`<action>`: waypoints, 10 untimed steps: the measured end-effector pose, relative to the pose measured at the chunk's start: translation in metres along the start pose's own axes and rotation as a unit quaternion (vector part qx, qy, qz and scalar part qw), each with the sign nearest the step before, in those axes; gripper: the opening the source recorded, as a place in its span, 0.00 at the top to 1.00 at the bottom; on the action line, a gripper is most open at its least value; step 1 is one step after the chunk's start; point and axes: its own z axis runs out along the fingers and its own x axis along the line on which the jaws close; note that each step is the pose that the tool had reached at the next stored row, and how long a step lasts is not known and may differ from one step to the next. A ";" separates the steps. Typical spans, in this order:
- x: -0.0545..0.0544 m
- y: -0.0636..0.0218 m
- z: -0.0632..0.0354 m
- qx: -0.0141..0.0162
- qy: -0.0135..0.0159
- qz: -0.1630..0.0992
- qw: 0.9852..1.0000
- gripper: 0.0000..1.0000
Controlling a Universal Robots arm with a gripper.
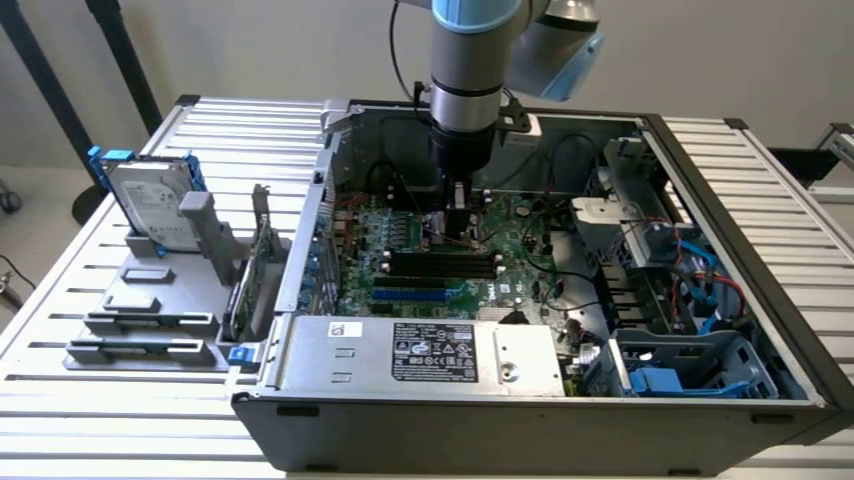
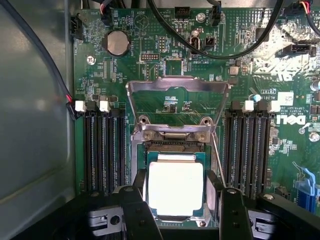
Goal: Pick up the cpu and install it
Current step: 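Place the cpu into insertion slot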
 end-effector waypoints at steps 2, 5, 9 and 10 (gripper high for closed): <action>0.000 0.0000 0.0005 0.000 0.000 0.000 1.000 0.45; 0.000 0.0000 0.0016 0.000 0.000 0.001 1.000 0.45; 0.000 -0.0001 0.0037 0.000 0.000 0.003 1.000 0.45; 0.000 -0.0001 0.0043 0.000 0.000 0.004 1.000 0.45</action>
